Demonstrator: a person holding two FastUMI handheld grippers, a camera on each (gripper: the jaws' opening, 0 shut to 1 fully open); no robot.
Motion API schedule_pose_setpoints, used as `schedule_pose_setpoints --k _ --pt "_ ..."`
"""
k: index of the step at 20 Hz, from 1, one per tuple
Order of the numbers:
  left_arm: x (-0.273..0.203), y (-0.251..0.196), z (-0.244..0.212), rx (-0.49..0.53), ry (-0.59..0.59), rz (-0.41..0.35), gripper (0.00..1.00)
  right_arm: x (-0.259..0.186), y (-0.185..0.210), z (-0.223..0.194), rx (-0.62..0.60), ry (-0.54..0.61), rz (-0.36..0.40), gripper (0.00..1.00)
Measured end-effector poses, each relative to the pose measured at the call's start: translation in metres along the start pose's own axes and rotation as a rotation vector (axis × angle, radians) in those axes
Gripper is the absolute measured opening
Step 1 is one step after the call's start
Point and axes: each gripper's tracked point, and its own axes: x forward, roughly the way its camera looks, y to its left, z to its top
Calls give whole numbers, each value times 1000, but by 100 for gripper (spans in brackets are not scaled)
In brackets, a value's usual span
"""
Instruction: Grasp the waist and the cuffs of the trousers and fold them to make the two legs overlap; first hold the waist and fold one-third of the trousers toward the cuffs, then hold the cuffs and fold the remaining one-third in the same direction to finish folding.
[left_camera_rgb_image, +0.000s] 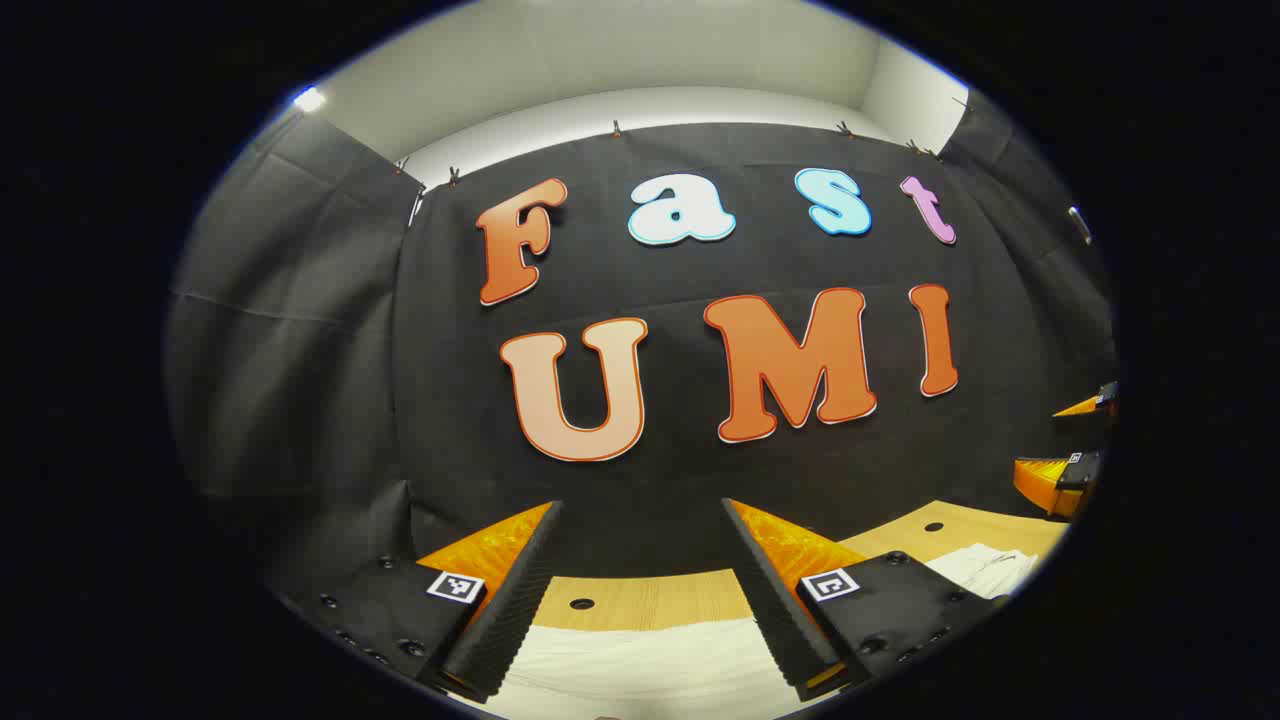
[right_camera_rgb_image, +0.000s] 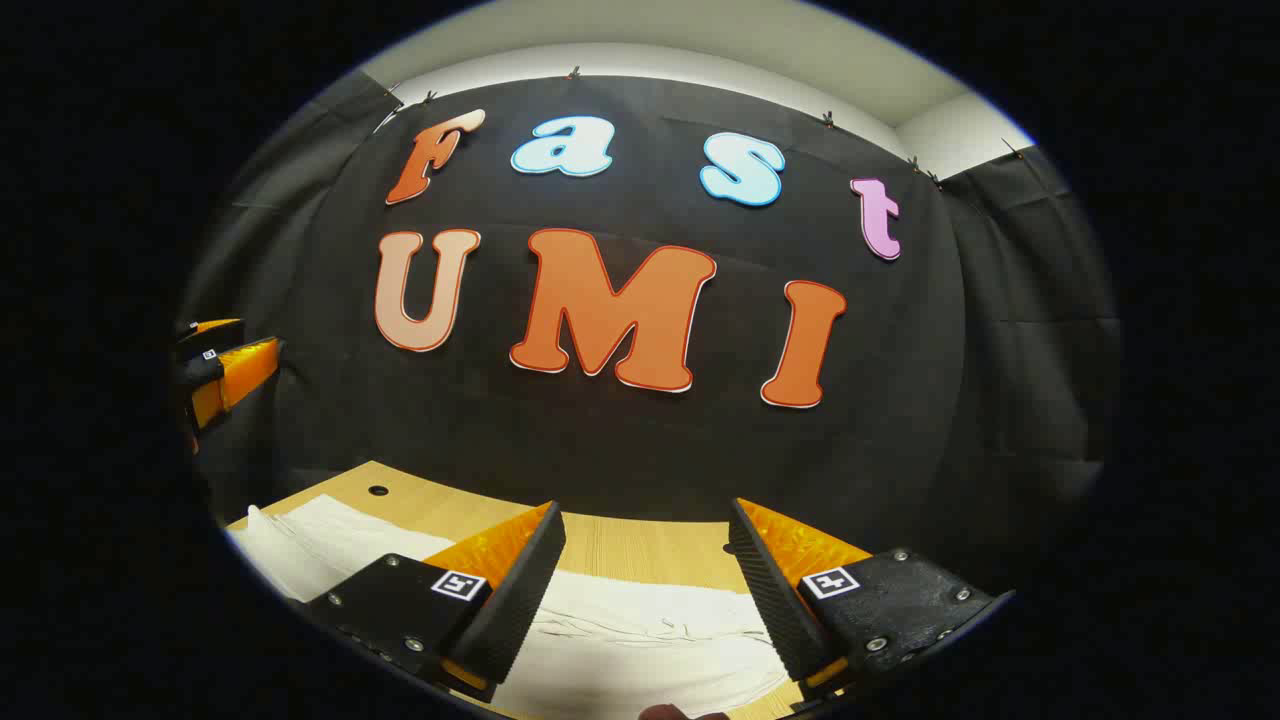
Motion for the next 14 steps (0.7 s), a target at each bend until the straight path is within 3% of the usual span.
schedule_pose_setpoints --k 8,12,14 --pt "-5 3 -20 -6 13 -50 99 -16 4 -10 10 48 -42 99" --pt "2 7 -33 -26 35 -41 99 -19 -6 -22 -6 79 -58 99" --pt "9 4 -44 -33 71 -31 99 -10 -14 -44 7 146 -45 99"
